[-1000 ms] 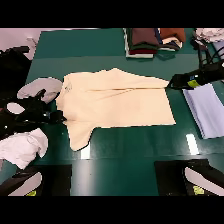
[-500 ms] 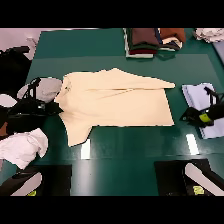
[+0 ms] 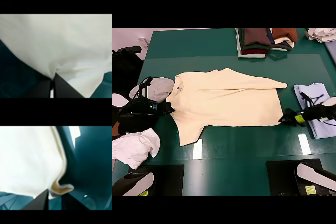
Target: Fold the shirts.
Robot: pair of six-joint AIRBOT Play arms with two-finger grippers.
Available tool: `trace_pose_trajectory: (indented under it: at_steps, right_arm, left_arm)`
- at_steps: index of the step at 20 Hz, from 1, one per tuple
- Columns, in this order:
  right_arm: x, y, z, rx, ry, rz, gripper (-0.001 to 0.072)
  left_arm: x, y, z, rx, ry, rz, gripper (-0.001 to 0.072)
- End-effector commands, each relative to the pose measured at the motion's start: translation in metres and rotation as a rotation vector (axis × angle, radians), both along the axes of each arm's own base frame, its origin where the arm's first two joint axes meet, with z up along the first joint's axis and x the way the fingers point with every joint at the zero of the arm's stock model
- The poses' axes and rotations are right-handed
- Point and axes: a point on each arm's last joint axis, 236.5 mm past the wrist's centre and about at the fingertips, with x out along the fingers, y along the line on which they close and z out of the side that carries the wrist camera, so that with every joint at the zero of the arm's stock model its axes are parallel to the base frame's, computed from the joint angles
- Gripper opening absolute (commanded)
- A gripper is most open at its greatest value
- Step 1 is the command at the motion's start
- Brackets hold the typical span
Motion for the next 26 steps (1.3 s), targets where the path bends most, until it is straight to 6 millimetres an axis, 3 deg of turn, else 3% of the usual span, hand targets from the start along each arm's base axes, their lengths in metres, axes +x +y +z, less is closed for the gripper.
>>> trace_pose_trajectory:
  at_steps: [1,2,4,6,7,9,10,12,14,16,19,21,23,25,26]
  right_arm:
    - [0.035,0.027,0.011,-0.03,-0.103,0.098,0.0016]
    - [0.047,0.032,0.025,-0.039,-0.148,0.124,0.0016]
    - [0.072,0.035,0.07,-0.065,-0.279,0.151,0.0016]
    - [0.099,0.031,0.148,-0.113,-0.486,0.157,0.0015]
    - [0.109,0.029,0.199,-0.146,-0.615,0.157,0.0016]
    - [0.111,0.023,0.306,-0.217,-0.873,0.137,0.0016]
    - [0.103,0.02,0.36,-0.257,-0.998,0.124,0.0015]
    - [0.071,0.014,0.448,-0.337,-1.199,0.095,0.0015]
    - [0.033,0.009,0.509,-0.42,-1.334,0.067,0.0015]
    - [0.002,0.0,0.542,-0.508,-1.396,0.025,0.0015]
    - [-0.025,-0.02,0.561,-0.644,-1.38,-0.039,0.0014]
    - [-0.029,-0.03,0.573,-0.68,-1.375,-0.087,0.0014]
    - [-0.019,-0.033,0.575,-0.664,-1.366,-0.073,0.0014]
    - [0.007,-0.035,0.548,-0.585,-1.272,-0.019,0.0014]
    - [0.025,-0.034,0.524,-0.523,-1.197,0.012,0.0013]
  left_arm:
    - [0.002,0.0,0.007,0.003,-0.013,-0.007,0.0024]
    - [0.006,0.0,0.016,0.006,-0.027,-0.018,0.0024]
    - [0.019,0.003,0.062,0.035,-0.136,-0.031,0.0024]
    - [0.032,0.014,0.144,0.097,-0.331,-0.008,0.0024]
    - [0.033,0.02,0.197,0.132,-0.459,0.013,0.0024]
    - [0.017,0.027,0.307,0.189,-0.721,0.044,0.0024]
    - [0.002,0.028,0.357,0.211,-0.842,0.055,0.0024]
    - [-0.041,0.025,0.45,0.225,-1.07,0.076,0.0024]
    - [-0.09,0.021,0.521,0.231,-1.262,0.094,0.0024]
    - [-0.128,0.018,0.565,0.207,-1.386,0.121,0.0024]
    - [-0.162,0.016,0.599,0.178,-1.495,0.144,0.0023]
    - [-0.156,0.016,0.596,0.161,-1.472,0.147,0.0023]
    - [-0.124,0.011,0.57,0.156,-1.351,0.103,0.0023]
    - [-0.073,-0.001,0.526,0.112,-1.17,0.027,0.0023]
    - [-0.042,-0.006,0.498,0.08,-1.067,-0.002,0.0023]
